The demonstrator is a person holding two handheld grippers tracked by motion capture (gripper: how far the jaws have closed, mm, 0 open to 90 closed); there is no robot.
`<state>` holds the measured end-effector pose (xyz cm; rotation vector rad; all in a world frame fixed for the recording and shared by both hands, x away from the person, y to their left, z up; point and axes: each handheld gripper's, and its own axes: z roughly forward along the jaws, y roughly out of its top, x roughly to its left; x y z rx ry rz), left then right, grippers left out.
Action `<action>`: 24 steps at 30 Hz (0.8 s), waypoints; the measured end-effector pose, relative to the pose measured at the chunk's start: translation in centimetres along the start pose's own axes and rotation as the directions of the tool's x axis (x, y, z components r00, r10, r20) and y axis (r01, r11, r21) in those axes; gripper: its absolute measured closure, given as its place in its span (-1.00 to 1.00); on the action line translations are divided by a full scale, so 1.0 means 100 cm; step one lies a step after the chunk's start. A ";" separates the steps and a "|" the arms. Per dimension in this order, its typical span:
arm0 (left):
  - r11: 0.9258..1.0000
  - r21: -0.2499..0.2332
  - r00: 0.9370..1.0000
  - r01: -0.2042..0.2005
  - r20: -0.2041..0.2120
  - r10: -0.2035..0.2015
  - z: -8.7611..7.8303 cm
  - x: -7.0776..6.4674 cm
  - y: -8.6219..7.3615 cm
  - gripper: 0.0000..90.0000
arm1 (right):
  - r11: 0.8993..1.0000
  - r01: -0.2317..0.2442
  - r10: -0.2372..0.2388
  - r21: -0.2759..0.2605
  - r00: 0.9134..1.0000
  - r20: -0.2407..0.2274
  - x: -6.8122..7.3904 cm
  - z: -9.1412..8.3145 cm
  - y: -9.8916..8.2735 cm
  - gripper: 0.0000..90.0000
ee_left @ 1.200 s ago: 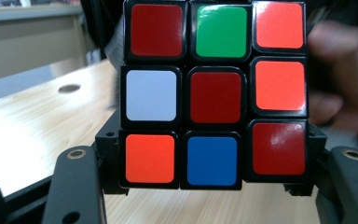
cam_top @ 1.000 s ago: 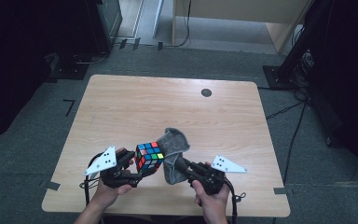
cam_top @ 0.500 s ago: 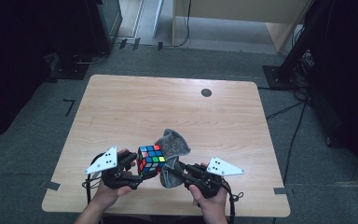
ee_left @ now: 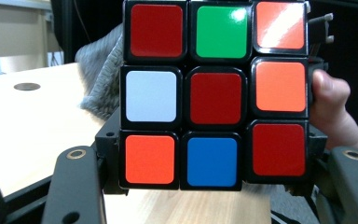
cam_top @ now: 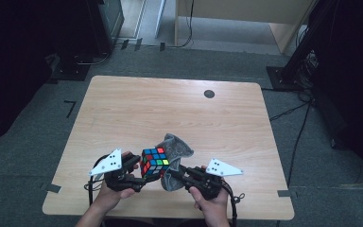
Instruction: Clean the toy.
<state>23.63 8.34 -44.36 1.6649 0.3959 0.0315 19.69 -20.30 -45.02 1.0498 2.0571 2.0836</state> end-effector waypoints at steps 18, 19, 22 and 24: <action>1.000 0.026 1.000 0.005 -0.022 -0.005 -0.002 0.005 0.000 -0.25 | 0.995 0.011 -0.005 0.104 0.998 -0.059 -0.004 0.011 -0.010 0.67; 0.999 0.035 0.999 0.001 -0.039 0.000 -0.003 0.006 0.000 -0.25 | 0.993 0.033 -0.027 0.118 0.998 -0.049 -0.004 0.011 -0.011 0.67; 0.998 0.069 0.998 0.010 -0.068 -0.006 -0.002 0.009 -0.001 -0.25 | 0.986 0.093 -0.102 0.138 0.993 0.062 -0.006 0.004 -0.004 0.68; 0.991 0.133 0.995 0.024 -0.104 -0.010 0.001 0.012 -0.002 -0.25 | 0.986 0.107 -0.128 0.132 0.978 0.162 -0.010 -0.005 0.002 0.68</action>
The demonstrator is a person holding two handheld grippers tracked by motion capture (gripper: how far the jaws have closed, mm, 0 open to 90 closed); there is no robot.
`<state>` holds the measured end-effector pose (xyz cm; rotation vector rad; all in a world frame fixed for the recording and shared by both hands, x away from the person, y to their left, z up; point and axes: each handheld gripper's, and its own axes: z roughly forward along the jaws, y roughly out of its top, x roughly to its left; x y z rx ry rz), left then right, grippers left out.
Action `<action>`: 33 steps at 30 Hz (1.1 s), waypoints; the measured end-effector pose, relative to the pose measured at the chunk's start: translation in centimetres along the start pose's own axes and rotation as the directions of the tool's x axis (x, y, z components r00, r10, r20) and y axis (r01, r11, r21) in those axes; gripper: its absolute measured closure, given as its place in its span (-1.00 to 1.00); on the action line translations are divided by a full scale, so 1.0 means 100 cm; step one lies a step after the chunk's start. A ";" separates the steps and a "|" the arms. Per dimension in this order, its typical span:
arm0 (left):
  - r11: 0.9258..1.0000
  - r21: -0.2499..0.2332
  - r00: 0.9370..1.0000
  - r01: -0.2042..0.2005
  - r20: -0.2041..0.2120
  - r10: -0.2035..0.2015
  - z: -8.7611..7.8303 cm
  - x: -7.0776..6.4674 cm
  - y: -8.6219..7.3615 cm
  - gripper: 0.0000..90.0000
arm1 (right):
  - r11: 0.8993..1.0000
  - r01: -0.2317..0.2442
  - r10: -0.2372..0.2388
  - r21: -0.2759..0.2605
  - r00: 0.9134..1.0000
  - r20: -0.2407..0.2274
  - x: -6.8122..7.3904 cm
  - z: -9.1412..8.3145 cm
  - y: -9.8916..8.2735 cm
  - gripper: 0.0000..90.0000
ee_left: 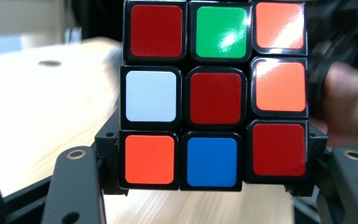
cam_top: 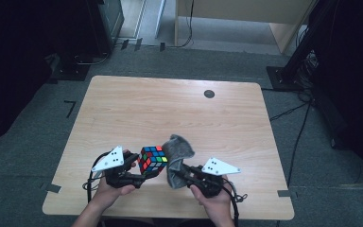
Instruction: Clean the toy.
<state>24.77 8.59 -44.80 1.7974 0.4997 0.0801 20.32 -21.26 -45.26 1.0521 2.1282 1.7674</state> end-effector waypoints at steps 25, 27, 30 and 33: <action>0.893 0.446 0.920 0.058 -0.372 0.126 0.036 0.026 -0.035 -0.34 | 0.996 0.028 -0.055 0.088 0.944 0.325 -0.022 -0.010 -0.008 0.68; 0.891 0.452 0.925 0.038 -0.353 0.139 0.034 0.025 -0.035 -0.34 | 0.997 0.022 -0.046 0.076 0.944 0.326 -0.023 -0.011 -0.008 0.68; 0.885 0.464 0.928 0.048 -0.349 0.133 0.036 0.026 -0.039 -0.30 | 0.998 0.026 -0.045 0.063 0.947 0.317 -0.021 -0.011 -0.007 0.68; 0.886 0.459 0.930 0.060 -0.348 0.118 0.036 0.027 -0.041 -0.27 | 0.997 0.034 -0.053 0.068 0.949 0.310 -0.018 -0.009 -0.007 0.68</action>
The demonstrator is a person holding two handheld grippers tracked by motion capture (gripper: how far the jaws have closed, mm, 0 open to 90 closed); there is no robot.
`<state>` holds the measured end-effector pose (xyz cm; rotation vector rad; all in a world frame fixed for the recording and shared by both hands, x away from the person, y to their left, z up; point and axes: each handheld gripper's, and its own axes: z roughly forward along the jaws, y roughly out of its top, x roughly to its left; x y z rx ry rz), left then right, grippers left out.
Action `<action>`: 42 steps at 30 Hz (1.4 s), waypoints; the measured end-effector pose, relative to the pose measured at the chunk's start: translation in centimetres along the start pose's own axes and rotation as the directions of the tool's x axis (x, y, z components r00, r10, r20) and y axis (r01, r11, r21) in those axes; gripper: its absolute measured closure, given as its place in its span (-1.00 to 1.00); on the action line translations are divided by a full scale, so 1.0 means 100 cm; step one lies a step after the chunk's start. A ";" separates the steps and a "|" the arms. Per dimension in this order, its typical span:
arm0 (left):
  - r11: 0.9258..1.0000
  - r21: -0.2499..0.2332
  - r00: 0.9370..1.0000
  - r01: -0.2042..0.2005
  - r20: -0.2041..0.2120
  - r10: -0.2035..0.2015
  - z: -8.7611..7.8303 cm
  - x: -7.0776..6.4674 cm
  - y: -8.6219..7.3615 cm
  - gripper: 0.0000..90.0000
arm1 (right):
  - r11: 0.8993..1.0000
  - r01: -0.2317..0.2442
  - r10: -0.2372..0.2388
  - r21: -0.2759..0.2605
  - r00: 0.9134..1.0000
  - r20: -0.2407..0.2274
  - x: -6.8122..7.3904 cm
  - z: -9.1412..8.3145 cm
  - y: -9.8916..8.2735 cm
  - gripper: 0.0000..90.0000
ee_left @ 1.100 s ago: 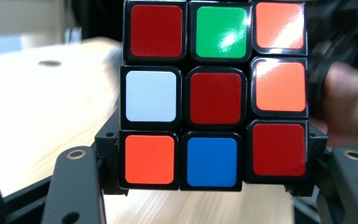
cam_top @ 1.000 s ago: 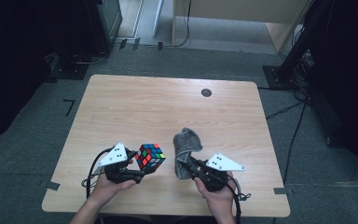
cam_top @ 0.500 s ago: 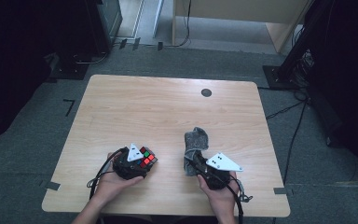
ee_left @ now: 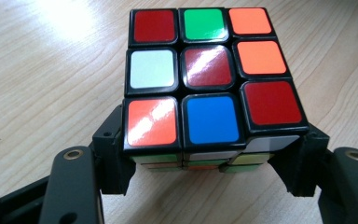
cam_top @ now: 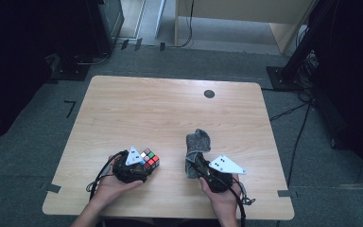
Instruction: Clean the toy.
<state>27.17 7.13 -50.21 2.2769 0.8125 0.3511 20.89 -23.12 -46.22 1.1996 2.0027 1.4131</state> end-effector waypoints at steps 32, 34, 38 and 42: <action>0.995 -0.092 0.998 0.034 -0.055 -0.039 0.004 -0.003 0.001 -0.25 | 0.999 0.012 -0.016 0.047 0.995 0.102 -0.015 -0.003 0.000 0.67; 0.994 -0.097 0.995 0.049 -0.078 -0.057 0.006 -0.001 0.003 -0.25 | 0.998 0.003 -0.011 0.056 0.990 0.138 -0.023 -0.005 0.000 0.67; 0.990 -0.114 0.990 0.085 -0.100 -0.097 0.009 0.004 0.005 -0.25 | 0.998 0.006 -0.020 0.069 0.978 0.206 -0.036 -0.010 -0.001 0.66; 0.990 -0.110 0.990 0.083 -0.102 -0.094 0.010 0.004 0.005 -0.25 | 0.996 -0.007 -0.013 0.085 0.973 0.231 -0.045 -0.012 -0.004 0.66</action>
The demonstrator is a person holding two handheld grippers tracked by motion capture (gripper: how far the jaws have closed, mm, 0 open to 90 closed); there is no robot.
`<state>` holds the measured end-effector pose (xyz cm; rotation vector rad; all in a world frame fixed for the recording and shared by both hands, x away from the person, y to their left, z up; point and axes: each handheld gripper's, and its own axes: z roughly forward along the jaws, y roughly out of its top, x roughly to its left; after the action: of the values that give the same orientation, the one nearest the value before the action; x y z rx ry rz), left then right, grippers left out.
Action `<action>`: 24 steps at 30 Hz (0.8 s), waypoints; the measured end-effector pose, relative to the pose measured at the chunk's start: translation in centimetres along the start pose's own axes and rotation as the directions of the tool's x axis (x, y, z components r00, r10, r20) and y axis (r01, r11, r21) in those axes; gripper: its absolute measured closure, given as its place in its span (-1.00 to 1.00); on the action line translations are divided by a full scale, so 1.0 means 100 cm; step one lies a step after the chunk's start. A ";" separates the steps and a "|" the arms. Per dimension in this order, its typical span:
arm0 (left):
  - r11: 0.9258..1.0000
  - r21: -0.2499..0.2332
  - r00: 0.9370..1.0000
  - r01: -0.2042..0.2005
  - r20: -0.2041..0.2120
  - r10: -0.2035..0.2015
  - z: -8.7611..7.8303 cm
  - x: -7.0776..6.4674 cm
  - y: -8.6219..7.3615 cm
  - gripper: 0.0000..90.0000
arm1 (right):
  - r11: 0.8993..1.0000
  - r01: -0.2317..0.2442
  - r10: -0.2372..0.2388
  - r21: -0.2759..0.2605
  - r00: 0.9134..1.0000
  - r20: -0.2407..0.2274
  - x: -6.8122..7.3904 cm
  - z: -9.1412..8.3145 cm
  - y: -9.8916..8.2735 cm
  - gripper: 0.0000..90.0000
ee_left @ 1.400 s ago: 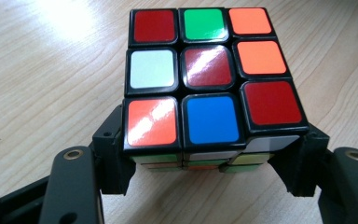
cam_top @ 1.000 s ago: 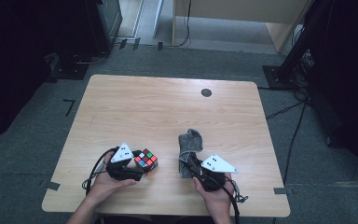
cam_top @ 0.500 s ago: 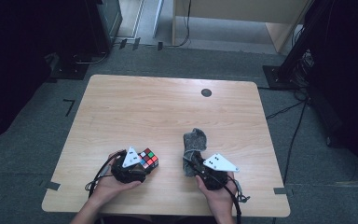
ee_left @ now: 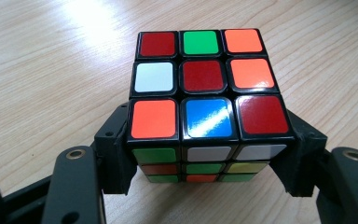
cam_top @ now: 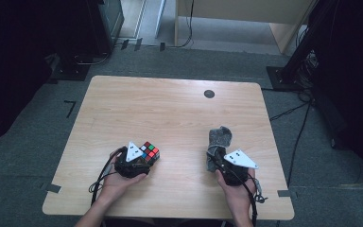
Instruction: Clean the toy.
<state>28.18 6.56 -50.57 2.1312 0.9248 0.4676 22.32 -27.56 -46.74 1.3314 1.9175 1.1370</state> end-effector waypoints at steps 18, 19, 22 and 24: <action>0.979 -0.182 0.995 0.092 0.065 -0.082 -0.055 0.020 0.009 -0.78 | 0.989 0.061 -0.068 0.134 0.996 0.050 -0.006 0.026 -0.013 0.62; 0.977 -0.187 0.994 0.102 0.058 -0.092 -0.059 0.022 0.009 -0.78 | 0.988 0.061 -0.069 0.143 0.997 0.047 -0.006 0.029 -0.014 0.62; 0.973 -0.195 0.992 0.124 0.058 -0.114 -0.069 0.029 0.005 -0.78 | 0.982 0.072 -0.079 0.176 0.996 0.036 -0.003 0.039 -0.020 0.62; 0.969 -0.205 0.989 0.142 0.058 -0.132 -0.075 0.033 -0.001 -0.78 | 0.978 0.086 -0.094 0.192 0.995 0.033 -0.001 0.044 -0.023 0.62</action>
<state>26.05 12.71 -45.64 1.8681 0.9477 0.4263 24.81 -26.54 -50.90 1.3404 2.0761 0.8934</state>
